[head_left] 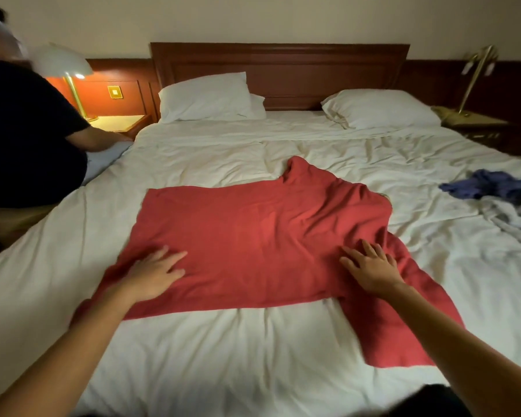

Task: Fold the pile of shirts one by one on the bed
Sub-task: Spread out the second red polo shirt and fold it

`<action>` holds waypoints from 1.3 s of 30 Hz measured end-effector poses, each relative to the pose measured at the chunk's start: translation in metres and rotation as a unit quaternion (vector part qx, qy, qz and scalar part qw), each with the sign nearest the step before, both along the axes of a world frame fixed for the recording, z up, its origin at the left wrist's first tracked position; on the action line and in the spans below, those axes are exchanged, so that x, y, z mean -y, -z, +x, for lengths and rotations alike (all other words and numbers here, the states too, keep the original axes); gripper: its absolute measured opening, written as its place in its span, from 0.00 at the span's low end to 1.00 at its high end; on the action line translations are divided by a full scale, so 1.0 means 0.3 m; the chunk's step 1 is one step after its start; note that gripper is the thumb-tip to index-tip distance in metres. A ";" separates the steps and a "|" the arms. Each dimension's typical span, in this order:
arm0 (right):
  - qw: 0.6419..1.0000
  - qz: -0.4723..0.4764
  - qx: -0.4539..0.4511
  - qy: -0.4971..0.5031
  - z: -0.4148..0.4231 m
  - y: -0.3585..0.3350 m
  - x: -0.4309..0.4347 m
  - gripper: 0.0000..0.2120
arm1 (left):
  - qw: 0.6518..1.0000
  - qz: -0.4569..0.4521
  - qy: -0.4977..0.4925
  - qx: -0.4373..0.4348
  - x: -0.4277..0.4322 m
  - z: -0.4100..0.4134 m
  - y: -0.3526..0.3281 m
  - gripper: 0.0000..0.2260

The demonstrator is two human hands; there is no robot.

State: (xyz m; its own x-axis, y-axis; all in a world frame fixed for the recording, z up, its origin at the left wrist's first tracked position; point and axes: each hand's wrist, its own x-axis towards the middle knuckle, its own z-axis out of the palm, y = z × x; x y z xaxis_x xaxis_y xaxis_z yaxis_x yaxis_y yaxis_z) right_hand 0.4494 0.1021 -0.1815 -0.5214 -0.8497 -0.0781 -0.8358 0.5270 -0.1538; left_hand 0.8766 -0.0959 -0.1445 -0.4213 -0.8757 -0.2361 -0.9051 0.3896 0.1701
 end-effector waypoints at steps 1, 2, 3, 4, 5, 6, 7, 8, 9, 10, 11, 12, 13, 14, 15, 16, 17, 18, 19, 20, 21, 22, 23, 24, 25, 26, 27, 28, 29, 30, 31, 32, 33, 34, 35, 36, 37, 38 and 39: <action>1.000 0.017 0.014 0.011 -0.028 0.018 -0.011 0.26 | 0.999 0.020 0.032 -0.029 -0.025 -0.113 0.026 0.26; 0.999 0.024 0.021 0.013 -0.047 0.040 -0.020 0.27 | 0.997 0.035 0.058 -0.043 -0.053 -0.226 0.061 0.27; 0.999 0.025 0.019 0.008 -0.062 0.060 -0.021 0.28 | 0.995 0.039 0.076 -0.045 -0.074 -0.337 0.103 0.28; 1.000 0.019 0.012 0.001 -0.077 0.079 -0.017 0.28 | 0.995 0.030 0.089 -0.040 -0.089 -0.440 0.145 0.30; 1.000 0.010 0.006 -0.005 -0.095 0.094 -0.008 0.28 | 0.994 0.014 0.100 -0.037 -0.098 -0.536 0.181 0.31; 1.000 0.004 0.001 -0.008 -0.118 0.107 0.004 0.29 | 0.994 -0.001 0.107 -0.038 -0.100 -0.625 0.211 0.33; 1.000 -0.003 -0.001 -0.007 -0.149 0.120 0.016 0.30 | 0.993 -0.011 0.109 -0.044 -0.092 -0.707 0.234 0.34; 1.000 -0.012 -0.002 0.000 -0.183 0.132 0.029 0.30 | 0.993 -0.017 0.108 -0.051 -0.074 -0.780 0.252 0.36; 1.000 -0.025 -0.002 0.013 -0.218 0.145 0.044 0.30 | 0.993 -0.020 0.104 -0.060 -0.050 -0.842 0.266 0.36; 0.999 -0.041 -0.001 0.029 -0.256 0.158 0.064 0.30 | 0.993 -0.022 0.099 -0.067 -0.018 -0.893 0.281 0.37; 0.997 -0.060 0.003 0.051 -0.293 0.167 0.088 0.30 | 0.993 -0.025 0.093 -0.073 0.018 -0.933 0.295 0.37; 0.994 -0.083 0.009 0.074 -0.328 0.172 0.117 0.31 | 0.993 -0.031 0.087 -0.078 0.058 -0.964 0.310 0.36; 0.989 -0.107 0.017 0.097 -0.361 0.173 0.151 0.31 | 0.993 -0.039 0.081 -0.082 0.097 -0.986 0.323 0.35; 0.983 -0.132 0.024 0.124 -0.392 0.172 0.188 0.32 | 0.992 -0.048 0.077 -0.085 0.134 -1.003 0.336 0.34; 0.975 -0.160 0.031 0.152 -0.423 0.168 0.226 0.33 | 0.992 -0.057 0.075 -0.085 0.168 -1.018 0.348 0.33; 0.963 -0.192 0.045 0.182 -0.455 0.161 0.263 0.34 | 0.991 -0.067 0.073 -0.085 0.197 -1.031 0.360 0.33; 0.947 -0.228 0.070 0.214 -0.489 0.150 0.298 0.35 | 0.991 -0.077 0.071 -0.085 0.223 -1.043 0.370 0.32; 0.924 -0.268 0.113 0.248 -0.530 0.138 0.335 0.36 | 0.990 -0.089 0.068 -0.087 0.246 -1.053 0.379 0.32; 0.892 -0.308 0.175 0.280 -0.572 0.121 0.371 0.37 | 0.989 -0.100 0.066 -0.087 0.265 -1.063 0.387 0.31; 0.849 -0.348 0.255 0.304 -0.608 0.097 0.400 0.38 | 0.988 -0.110 0.064 -0.089 0.279 -1.068 0.392 0.31; 0.798 -0.387 0.340 0.313 -0.644 0.075 0.429 0.37 | 0.987 -0.117 0.062 -0.091 0.293 -1.076 0.397 0.31; 0.755 -0.414 0.411 0.298 -0.668 0.055 0.451 0.34 | 0.986 -0.123 0.060 -0.094 0.304 -1.083 0.400 0.31; 0.746 -0.428 0.435 0.268 -0.676 0.040 0.465 0.28 | 0.985 -0.129 0.059 -0.095 0.315 -1.090 0.403 0.31; 0.767 -0.446 0.406 0.219 -0.669 0.028 0.471 0.24 | 0.985 -0.133 0.059 -0.096 0.324 -1.095 0.404 0.31; 0.805 -0.470 0.330 0.149 -0.653 0.020 0.471 0.21 | 0.984 -0.137 0.058 -0.096 0.331 -1.099 0.405 0.31; 0.844 -0.481 0.232 0.056 -0.635 0.018 0.470 0.20 | 0.984 -0.140 0.057 -0.097 0.336 -1.103 0.406 0.31; 0.874 -0.466 0.132 -0.038 -0.619 0.022 0.465 0.21 | 0.983 -0.142 0.056 -0.098 0.339 -1.105 0.407 0.30; 0.896 -0.428 0.036 -0.113 -0.607 0.029 0.457 0.23 | 0.983 -0.143 0.056 -0.100 0.340 -1.106 0.407 0.30; 0.910 -0.383 -0.048 -0.153 -0.607 0.041 0.444 0.25 | 0.983 -0.144 0.057 -0.100 0.340 -1.106 0.408 0.30; 0.920 -0.350 -0.098 -0.147 -0.630 0.051 0.427 0.25 | 0.983 -0.146 0.057 -0.101 0.339 -1.104 0.408 0.30; 0.930 -0.338 -0.107 -0.094 -0.670 0.060 0.405 0.24 | 0.982 -0.147 0.057 -0.103 0.338 -1.103 0.407 0.30; 0.940 -0.332 -0.074 -0.003 -0.716 0.056 0.377 0.19 | 0.982 -0.147 0.057 -0.105 0.337 -1.104 0.405 0.30; 0.944 -0.314 0.007 0.102 -0.768 0.043 0.348 0.13 | 0.982 -0.145 0.056 -0.107 0.336 -1.105 0.403 0.30; 0.936 -0.274 0.121 0.186 -0.813 0.028 0.321 0.10 | 0.982 -0.144 0.055 -0.106 0.335 -1.106 0.402 0.30; 0.922 -0.221 0.224 0.226 -0.847 0.022 0.300 0.11 | 0.983 -0.145 0.054 -0.104 0.334 -1.105 0.402 0.30; 0.913 -0.182 0.285 0.230 -0.869 0.018 0.289 0.14 | 0.983 -0.146 0.054 -0.101 0.333 -1.105 0.401 0.31; 0.919 -0.169 0.281 0.219 -0.884 0.017 0.295 0.16 | 0.983 -0.148 0.053 -0.099 0.332 -1.106 0.401 0.31; 0.928 -0.186 0.247 0.207 -0.889 0.012 0.312 0.18 | 0.983 -0.149 0.053 -0.097 0.333 -1.106 0.400 0.31; 0.933 -0.216 0.210 0.196 -0.893 0.015 0.340 0.19 | 0.982 -0.150 0.053 -0.098 0.334 -1.106 0.400 0.31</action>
